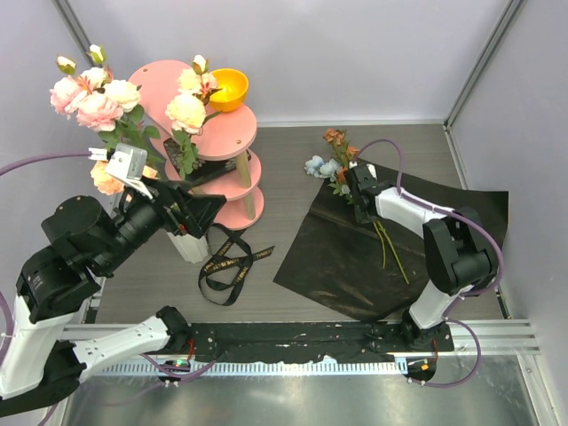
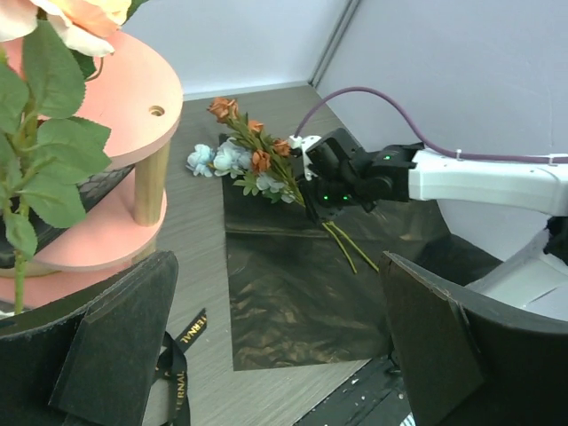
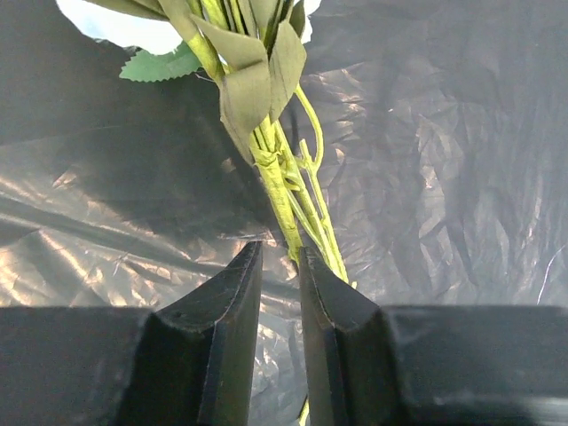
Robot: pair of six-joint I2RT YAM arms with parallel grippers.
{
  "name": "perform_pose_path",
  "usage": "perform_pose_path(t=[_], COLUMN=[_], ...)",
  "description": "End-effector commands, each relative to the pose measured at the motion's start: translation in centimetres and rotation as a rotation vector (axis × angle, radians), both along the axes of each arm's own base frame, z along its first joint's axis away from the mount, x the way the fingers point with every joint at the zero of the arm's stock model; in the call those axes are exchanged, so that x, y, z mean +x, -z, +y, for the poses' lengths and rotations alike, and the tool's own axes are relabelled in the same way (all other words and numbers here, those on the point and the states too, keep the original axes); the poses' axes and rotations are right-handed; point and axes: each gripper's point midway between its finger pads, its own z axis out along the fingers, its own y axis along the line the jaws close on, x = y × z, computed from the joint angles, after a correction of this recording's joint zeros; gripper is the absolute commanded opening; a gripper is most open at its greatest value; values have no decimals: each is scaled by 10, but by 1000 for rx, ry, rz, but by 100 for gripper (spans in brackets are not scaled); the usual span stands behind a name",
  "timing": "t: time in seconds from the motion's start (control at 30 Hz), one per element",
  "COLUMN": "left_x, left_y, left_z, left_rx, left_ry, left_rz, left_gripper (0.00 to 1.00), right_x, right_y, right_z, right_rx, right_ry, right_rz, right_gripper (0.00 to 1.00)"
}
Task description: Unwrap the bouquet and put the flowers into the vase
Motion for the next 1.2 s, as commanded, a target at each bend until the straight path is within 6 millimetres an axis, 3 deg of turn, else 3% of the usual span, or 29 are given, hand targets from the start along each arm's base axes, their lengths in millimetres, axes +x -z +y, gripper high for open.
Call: perform_pose_path(t=[0.0, 0.2, 0.47, 0.7, 0.83, 0.9, 1.0, 1.03, 1.1, 1.13, 1.17], left_x=[-7, -10, -10, -13, -12, -10, -8, -8, -9, -9, -11], left_y=[-10, -10, -8, -9, -9, -8, -9, -9, -12, -10, -14], left_z=[-10, -8, -9, -10, -11, -13, -22, -26, -37, -41, -48], left_rx=[-40, -41, -37, -38, -37, -31, -35, -36, -59, -63, -86], left_ry=[67, 68, 71, 86, 88, 89, 111, 122, 164, 178, 208], left_rz=[-13, -14, -8, -3, 0, 5, 15, 18, 19, 25, 19], left_gripper=[100, 100, 100, 100, 100, 100, 100, 100, 100, 100, 100], right_x=[12, 13, 19, 24, 29, 31, 32, 31, 29, 28, 25], right_y=[1, 2, 4, 6, -5, -16, -50, -71, -96, -128, -142], right_z=[-5, -17, -15, -8, -8, -9, -6, -2, 6, 11, 18], right_rx=[-38, -104, -107, -82, -84, -87, -68, -44, 11, 77, 119], right_ry=[11, 36, 23, -3, 3, 19, 31, 29, 13, 11, -6], right_rz=[-45, -52, -58, -62, -87, -114, -210, -273, -344, -438, -477], right_gripper=[29, 29, 28, 20, 8, 1, 1, 1, 1, 1, 1])
